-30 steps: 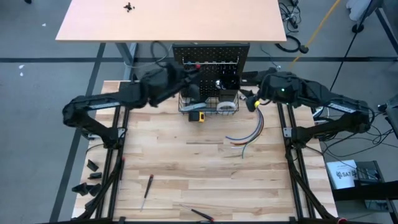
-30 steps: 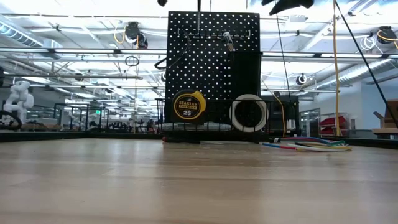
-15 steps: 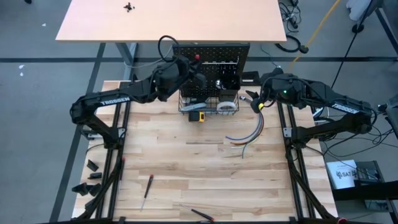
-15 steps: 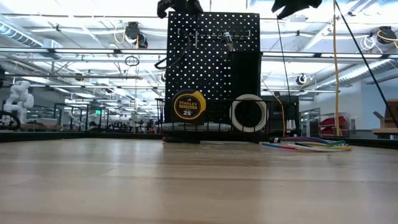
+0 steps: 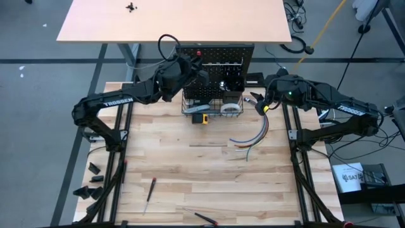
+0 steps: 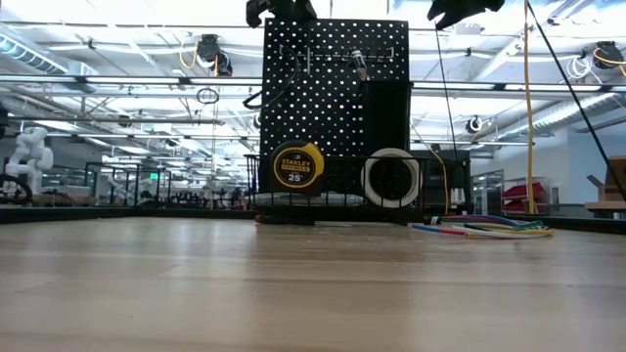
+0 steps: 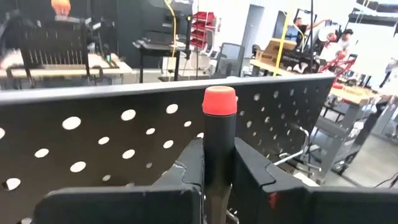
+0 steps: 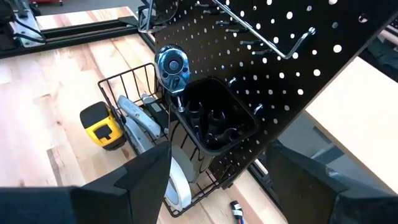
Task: Hang tools onto peg board
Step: Hang the screwdriver on the pegboard
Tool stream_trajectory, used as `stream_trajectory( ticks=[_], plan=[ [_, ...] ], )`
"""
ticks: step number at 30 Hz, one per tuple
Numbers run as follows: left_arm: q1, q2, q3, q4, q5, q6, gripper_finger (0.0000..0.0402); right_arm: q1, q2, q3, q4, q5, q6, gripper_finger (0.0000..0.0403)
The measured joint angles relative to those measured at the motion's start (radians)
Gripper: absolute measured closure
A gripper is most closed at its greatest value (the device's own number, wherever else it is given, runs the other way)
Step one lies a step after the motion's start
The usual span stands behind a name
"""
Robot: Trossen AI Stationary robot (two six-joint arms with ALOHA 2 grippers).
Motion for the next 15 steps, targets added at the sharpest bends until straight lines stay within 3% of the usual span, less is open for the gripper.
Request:
stream_trajectory(
  ticks=[9, 15],
  plan=[
    [-0.073, 0.037, -0.04, 0.256, -0.149, 0.256, 0.0363, 0.0, 0.0, 0.0, -0.002, -0.001, 0.007, 0.0149],
    [-0.072, 0.047, -0.041, 0.221, -0.163, 0.208, 0.0363, 0.0, 0.0, 0.0, -0.003, -0.002, 0.008, 0.0149]
  ],
)
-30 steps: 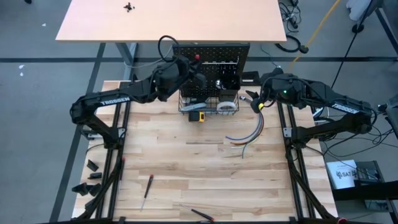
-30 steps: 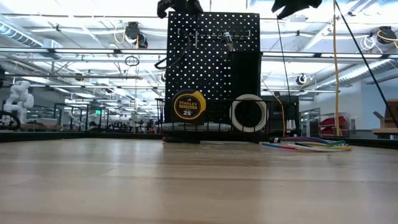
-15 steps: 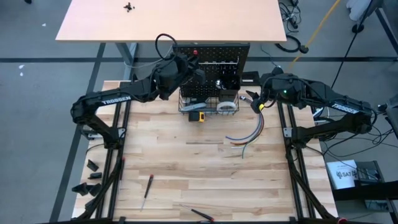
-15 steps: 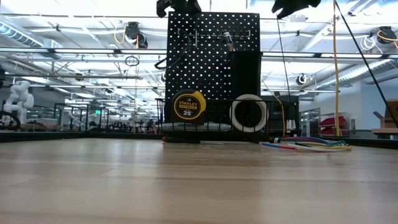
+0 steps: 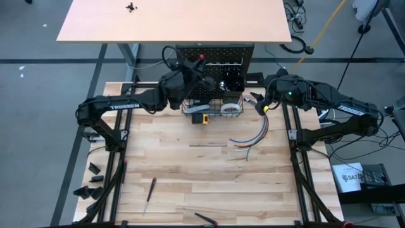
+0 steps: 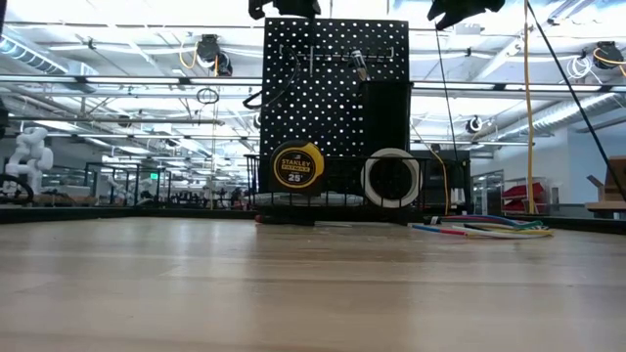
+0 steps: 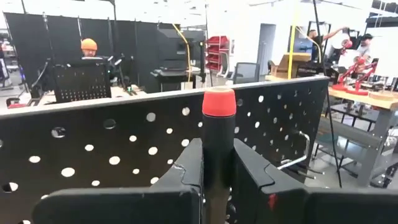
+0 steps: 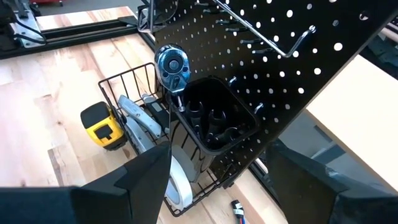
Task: Hang tools onto peg board
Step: Hang the screwdriver on the pegboard
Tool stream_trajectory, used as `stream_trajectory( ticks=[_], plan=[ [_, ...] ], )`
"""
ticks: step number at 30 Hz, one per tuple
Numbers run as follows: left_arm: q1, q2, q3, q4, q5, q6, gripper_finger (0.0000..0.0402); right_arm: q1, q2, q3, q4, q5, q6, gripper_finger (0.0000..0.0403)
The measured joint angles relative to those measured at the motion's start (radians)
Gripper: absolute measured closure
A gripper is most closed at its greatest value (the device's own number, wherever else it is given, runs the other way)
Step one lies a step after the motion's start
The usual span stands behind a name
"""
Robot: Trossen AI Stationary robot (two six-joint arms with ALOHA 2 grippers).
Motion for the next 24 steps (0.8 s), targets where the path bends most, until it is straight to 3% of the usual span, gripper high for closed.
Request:
stream_trajectory(
  ticks=[24],
  plan=[
    [0.038, 0.053, 0.0, -0.005, -0.043, -0.026, 0.0356, 0.0, 0.0, 0.0, 0.0, -0.004, 0.005, 0.0149]
  ],
)
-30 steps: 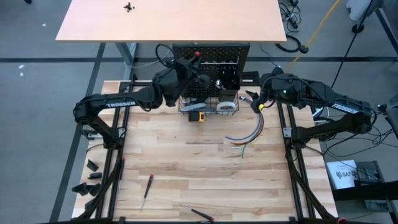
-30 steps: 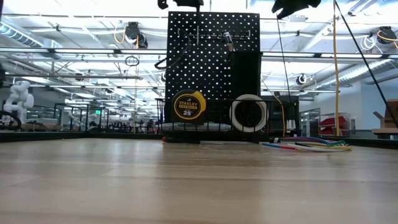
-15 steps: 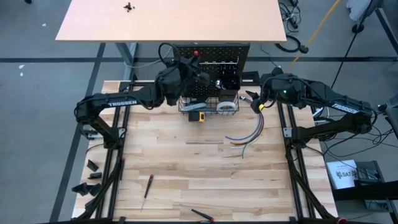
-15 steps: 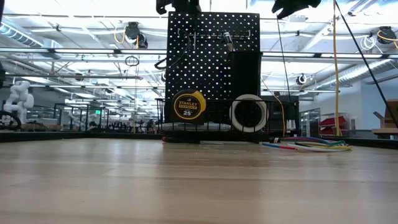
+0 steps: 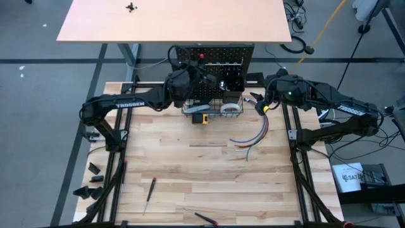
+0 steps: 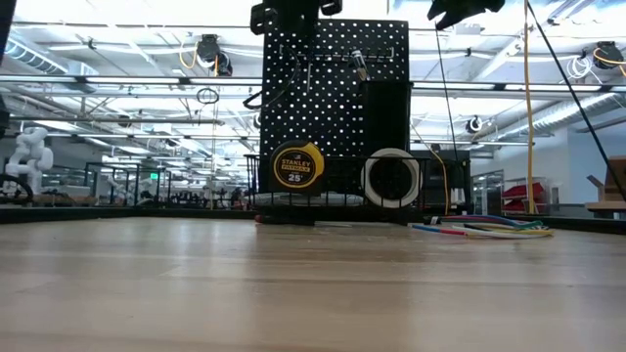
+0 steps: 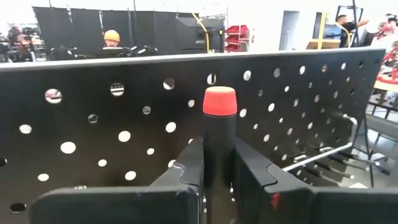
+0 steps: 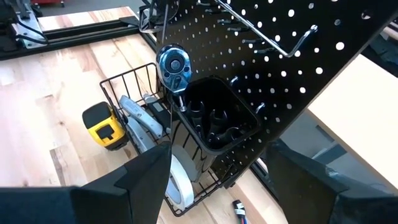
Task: Hang tools onto peg board
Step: Hang the screwdriver on the pegboard
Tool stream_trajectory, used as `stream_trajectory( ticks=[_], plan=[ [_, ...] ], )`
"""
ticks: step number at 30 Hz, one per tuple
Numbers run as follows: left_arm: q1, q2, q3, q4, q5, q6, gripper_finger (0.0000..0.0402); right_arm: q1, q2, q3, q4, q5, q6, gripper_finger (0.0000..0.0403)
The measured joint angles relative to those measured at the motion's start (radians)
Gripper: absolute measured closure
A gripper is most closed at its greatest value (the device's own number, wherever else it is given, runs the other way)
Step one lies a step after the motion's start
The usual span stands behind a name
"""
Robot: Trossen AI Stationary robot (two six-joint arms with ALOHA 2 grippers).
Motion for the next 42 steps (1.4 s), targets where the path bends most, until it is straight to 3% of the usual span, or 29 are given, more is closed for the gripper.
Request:
stream_trajectory(
  ticks=[9, 28, 38, 42],
  plan=[
    [0.006, 0.009, 0.0, 0.008, -0.022, 0.001, 0.0353, 0.0, 0.0, 0.0, 0.0, 0.0, 0.013, 0.0149],
    [0.007, 0.004, 0.0, -0.006, -0.024, 0.061, 0.0244, 0.0, 0.0, 0.0, 0.0, -0.001, 0.013, 0.0149],
    [-0.017, -0.051, 0.006, -0.019, -0.024, 0.128, 0.0217, 0.0, 0.0, 0.0, 0.001, -0.001, 0.009, 0.0149],
    [-0.05, -0.111, 0.006, -0.108, 0.008, 0.054, 0.0216, 0.0, 0.0, 0.0, 0.005, -0.002, 0.012, 0.0149]
  ],
)
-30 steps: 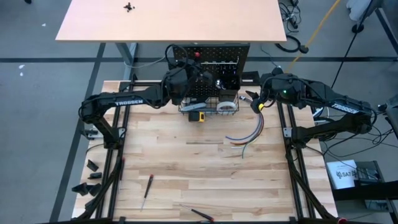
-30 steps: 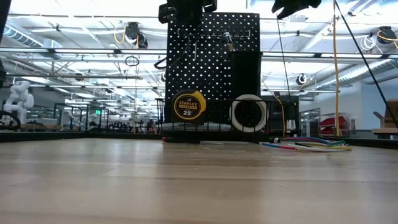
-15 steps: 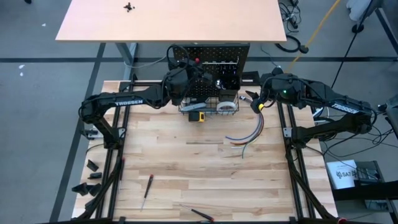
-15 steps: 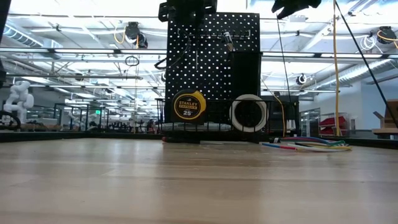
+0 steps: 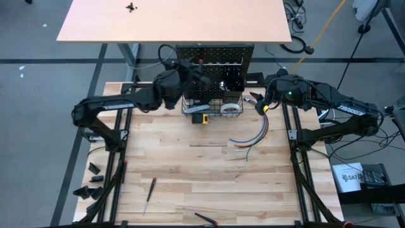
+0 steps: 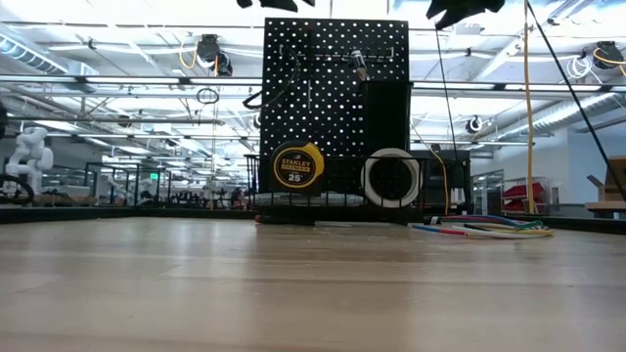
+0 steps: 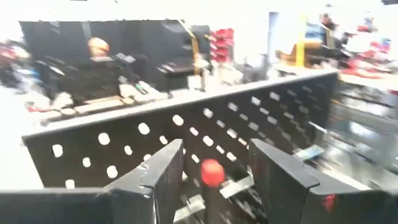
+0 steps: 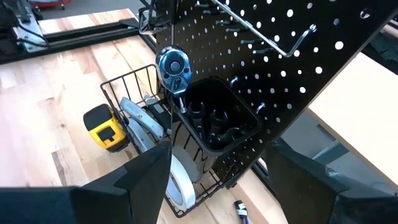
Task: Hang tools onto peg board
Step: Hang the screwdriver on the pegboard
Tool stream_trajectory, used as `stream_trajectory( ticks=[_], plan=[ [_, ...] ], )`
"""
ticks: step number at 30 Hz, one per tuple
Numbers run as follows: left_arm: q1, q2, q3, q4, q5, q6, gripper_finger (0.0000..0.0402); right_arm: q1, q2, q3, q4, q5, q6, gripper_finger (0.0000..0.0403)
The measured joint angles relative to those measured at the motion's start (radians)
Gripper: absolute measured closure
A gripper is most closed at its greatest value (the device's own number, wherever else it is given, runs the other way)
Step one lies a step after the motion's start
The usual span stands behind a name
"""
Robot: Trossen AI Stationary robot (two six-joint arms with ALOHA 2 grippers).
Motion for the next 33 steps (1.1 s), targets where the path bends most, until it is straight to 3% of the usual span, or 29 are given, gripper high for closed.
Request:
stream_trajectory(
  ticks=[7, 10, 14, 20, 26, 33],
  plan=[
    [-0.127, -0.164, 0.0, -0.401, 0.037, -0.136, 0.0216, 0.014, 0.005, 0.0, 0.088, -0.012, 0.018, 0.0149],
    [-0.194, -0.239, 0.001, -0.603, 0.093, -0.213, 0.0216, 0.016, 0.027, 0.0, 0.144, -0.089, -0.001, 0.0149],
    [-0.237, -0.305, 0.002, -0.917, 0.318, -0.372, 0.0216, 0.016, 0.086, 0.001, 0.238, -0.248, -0.047, 0.0149],
    [-0.289, -0.317, -0.025, -1.319, 0.684, -0.733, 0.0216, 0.016, 0.222, 0.001, 0.299, -0.442, -0.078, 0.0149],
    [-0.489, -0.315, -0.185, -1.379, 0.809, -0.967, 0.0216, 0.042, 0.344, 0.001, 0.284, -0.48, -0.041, 0.0149],
    [-0.77, -0.304, -0.347, -1.168, 0.755, -1.282, 0.0217, 0.102, 0.41, 0.001, 0.296, -0.482, -0.001, 0.0149]
  ],
)
